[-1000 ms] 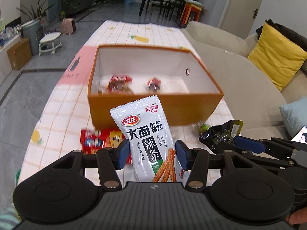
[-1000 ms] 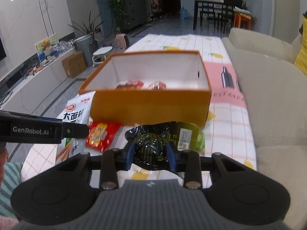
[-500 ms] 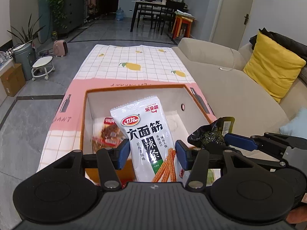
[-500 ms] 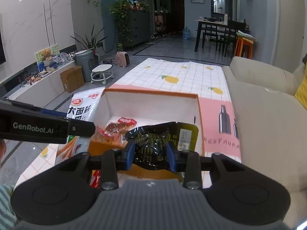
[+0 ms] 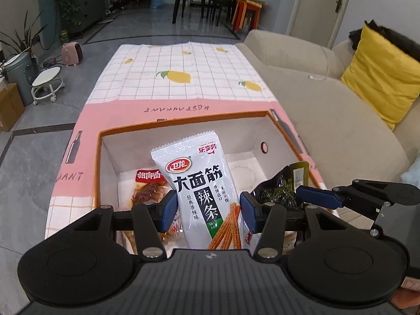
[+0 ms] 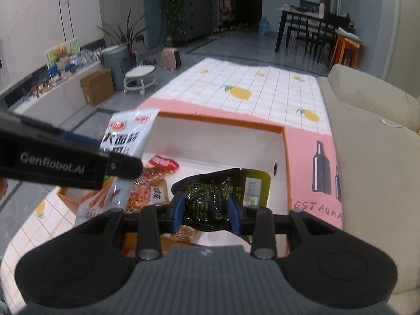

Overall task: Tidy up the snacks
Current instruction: 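Lift both held packs over the orange box and lower them inside, then open both grippers to release the packs into the box, then withdraw both grippers from the box toward the remaining snacks, then grasp the red chip bag with the left gripper while the right gripper grasps the green sausage, then carry the red chip bag and green sausage over the box and lower them inside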

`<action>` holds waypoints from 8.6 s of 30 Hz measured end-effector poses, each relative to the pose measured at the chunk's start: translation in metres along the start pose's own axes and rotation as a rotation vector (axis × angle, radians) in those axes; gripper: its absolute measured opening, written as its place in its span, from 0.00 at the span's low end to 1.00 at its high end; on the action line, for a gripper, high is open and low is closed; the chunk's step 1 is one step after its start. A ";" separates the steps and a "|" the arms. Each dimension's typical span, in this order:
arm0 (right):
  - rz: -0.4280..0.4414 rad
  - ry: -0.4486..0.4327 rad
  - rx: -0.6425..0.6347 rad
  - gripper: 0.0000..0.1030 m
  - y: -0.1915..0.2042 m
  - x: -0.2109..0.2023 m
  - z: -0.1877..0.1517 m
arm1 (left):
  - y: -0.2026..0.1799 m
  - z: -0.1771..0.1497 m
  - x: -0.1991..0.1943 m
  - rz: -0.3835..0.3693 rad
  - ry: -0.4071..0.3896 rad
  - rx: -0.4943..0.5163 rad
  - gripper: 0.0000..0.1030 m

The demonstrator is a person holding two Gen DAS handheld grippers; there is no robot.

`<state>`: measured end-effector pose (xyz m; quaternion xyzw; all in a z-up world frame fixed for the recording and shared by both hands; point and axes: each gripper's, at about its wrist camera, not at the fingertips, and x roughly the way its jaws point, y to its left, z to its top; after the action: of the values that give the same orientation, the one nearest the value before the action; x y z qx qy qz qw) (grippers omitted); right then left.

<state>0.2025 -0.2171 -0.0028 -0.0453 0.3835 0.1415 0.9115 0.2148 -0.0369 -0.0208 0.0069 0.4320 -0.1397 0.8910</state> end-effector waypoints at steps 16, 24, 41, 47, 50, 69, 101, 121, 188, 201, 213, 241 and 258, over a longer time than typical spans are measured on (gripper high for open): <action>-0.025 0.161 -0.123 0.30 -0.003 0.080 0.000 | 0.001 0.002 0.084 0.036 0.170 0.074 0.57; -0.041 0.207 -0.166 0.29 -0.002 0.100 -0.003 | 0.002 -0.001 0.107 0.027 0.223 0.077 0.57; -0.054 0.249 -0.154 0.29 -0.006 0.108 -0.001 | 0.002 0.002 0.116 0.030 0.249 0.080 0.58; -0.054 0.252 -0.145 0.40 -0.009 0.105 0.000 | 0.003 0.002 0.110 0.035 0.240 0.080 0.63; -0.045 0.260 -0.134 0.42 -0.011 0.103 0.002 | 0.002 0.002 0.104 0.028 0.230 0.085 0.65; -0.007 0.271 -0.077 0.57 -0.006 0.069 0.010 | -0.007 0.003 0.050 0.060 0.174 0.112 0.69; -0.022 0.179 0.173 0.76 0.028 -0.055 -0.051 | 0.019 -0.075 -0.085 0.094 0.080 0.033 0.72; -0.040 0.121 0.194 0.78 0.057 -0.062 -0.121 | 0.033 -0.143 -0.077 0.079 0.048 -0.064 0.72; 0.077 0.347 0.228 0.29 0.052 0.013 -0.146 | 0.009 -0.156 -0.018 -0.092 0.251 0.247 0.84; 0.125 0.373 0.306 0.29 0.038 0.018 -0.150 | -0.004 -0.147 0.024 -0.133 0.306 0.463 0.90; 0.140 0.350 0.271 0.29 0.037 0.017 -0.153 | -0.003 -0.147 0.048 -0.126 0.332 0.479 0.92; 0.169 0.319 0.256 0.18 0.037 -0.003 -0.143 | 0.027 -0.151 -0.010 -0.063 0.223 -0.015 0.76; 0.140 0.156 0.308 0.18 0.019 -0.061 -0.104 | 0.013 -0.116 -0.073 -0.072 0.053 -0.061 0.76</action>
<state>0.0846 -0.2325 -0.0319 0.1107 0.4724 0.1400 0.8631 0.0859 0.0090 -0.0387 -0.0319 0.4594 -0.1582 0.8734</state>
